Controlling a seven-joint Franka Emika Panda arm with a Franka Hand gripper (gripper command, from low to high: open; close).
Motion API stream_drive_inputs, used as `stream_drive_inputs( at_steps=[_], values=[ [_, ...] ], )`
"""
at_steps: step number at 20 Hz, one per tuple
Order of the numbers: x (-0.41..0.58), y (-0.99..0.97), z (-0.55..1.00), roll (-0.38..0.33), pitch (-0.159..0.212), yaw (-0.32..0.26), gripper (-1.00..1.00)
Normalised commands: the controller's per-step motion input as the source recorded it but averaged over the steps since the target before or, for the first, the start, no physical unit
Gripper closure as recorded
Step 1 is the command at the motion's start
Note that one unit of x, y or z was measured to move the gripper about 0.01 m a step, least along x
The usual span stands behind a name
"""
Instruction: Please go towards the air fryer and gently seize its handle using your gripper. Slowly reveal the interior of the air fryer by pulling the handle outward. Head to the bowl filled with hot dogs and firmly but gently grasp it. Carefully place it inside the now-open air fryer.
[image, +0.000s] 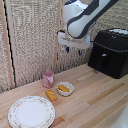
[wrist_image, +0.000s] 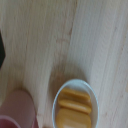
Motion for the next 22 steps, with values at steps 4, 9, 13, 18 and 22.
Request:
stream_drive_inputs(
  at_steps=[4,9,13,18,22],
  values=[
    [-0.111,-0.33,-0.27,-0.314,-0.102,-0.069,-1.00],
    [-0.013,-0.42,-0.27,-0.259,-0.107,-0.018,-1.00],
    [-0.026,-0.49,-0.26,-0.212,-0.080,0.007,-1.00],
    [-0.082,-0.56,-0.25,-0.154,-0.039,0.045,-1.00],
    [-0.100,-0.62,-0.20,-0.126,-0.043,0.104,-1.00]
  ],
)
